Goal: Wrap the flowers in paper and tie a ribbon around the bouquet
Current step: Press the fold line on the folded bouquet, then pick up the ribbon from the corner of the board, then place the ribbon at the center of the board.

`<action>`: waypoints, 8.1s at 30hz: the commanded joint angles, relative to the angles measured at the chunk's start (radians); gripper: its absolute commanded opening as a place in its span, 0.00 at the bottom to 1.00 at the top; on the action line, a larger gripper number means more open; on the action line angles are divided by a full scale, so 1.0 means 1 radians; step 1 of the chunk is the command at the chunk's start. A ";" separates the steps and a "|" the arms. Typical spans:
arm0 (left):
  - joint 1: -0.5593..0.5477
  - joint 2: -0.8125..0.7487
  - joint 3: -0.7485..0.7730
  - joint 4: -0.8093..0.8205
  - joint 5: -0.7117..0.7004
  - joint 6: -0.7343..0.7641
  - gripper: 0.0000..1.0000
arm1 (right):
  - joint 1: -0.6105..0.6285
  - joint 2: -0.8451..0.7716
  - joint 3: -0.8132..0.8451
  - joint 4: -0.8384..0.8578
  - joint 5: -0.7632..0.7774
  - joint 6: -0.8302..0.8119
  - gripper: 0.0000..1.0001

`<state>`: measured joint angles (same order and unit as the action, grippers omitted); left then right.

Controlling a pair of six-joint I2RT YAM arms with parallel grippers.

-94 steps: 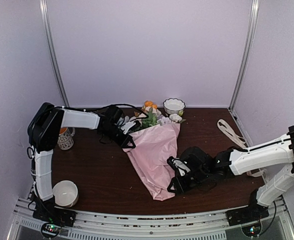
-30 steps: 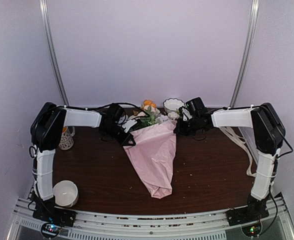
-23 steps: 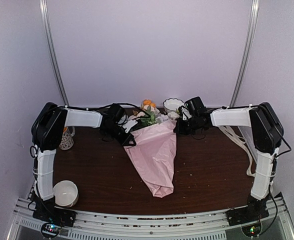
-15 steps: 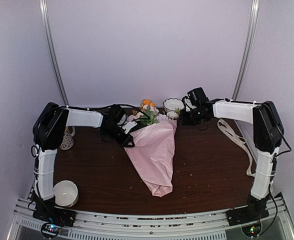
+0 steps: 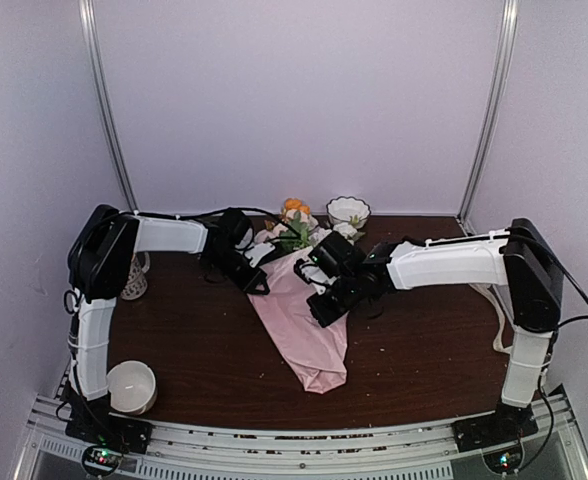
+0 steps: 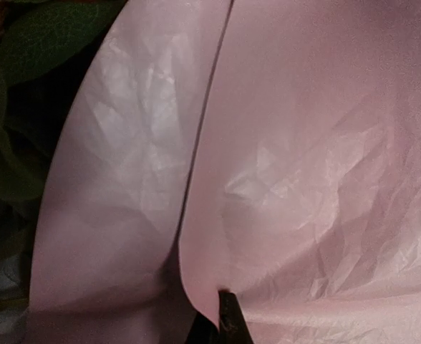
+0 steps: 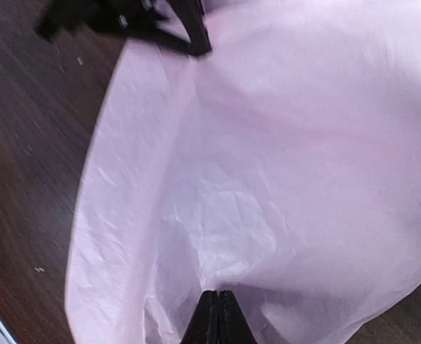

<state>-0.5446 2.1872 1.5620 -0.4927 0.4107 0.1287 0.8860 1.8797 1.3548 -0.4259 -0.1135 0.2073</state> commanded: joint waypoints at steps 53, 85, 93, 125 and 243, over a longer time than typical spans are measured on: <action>0.057 -0.339 -0.269 0.171 0.063 -0.370 0.61 | 0.314 0.169 0.103 -0.215 -0.055 -0.177 0.06; 0.078 -0.168 -0.411 0.401 0.064 -0.467 0.00 | 0.358 0.039 -0.059 -0.140 -0.111 -0.185 0.07; 0.079 -0.159 -0.425 0.406 0.089 -0.438 0.00 | 0.359 -0.221 -0.222 -0.135 -0.067 -0.157 0.16; 0.079 -0.140 -0.413 0.419 0.096 -0.411 0.00 | 0.575 -0.023 -0.147 -0.364 0.255 0.012 0.00; 0.058 -0.129 -0.421 0.415 0.193 -0.390 0.00 | -0.691 -0.525 -0.130 -0.293 0.139 -0.057 0.53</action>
<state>-0.4797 2.0495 1.1378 -0.0353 0.6464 -0.2817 0.0013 1.3090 1.2480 -0.7357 0.1390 0.2436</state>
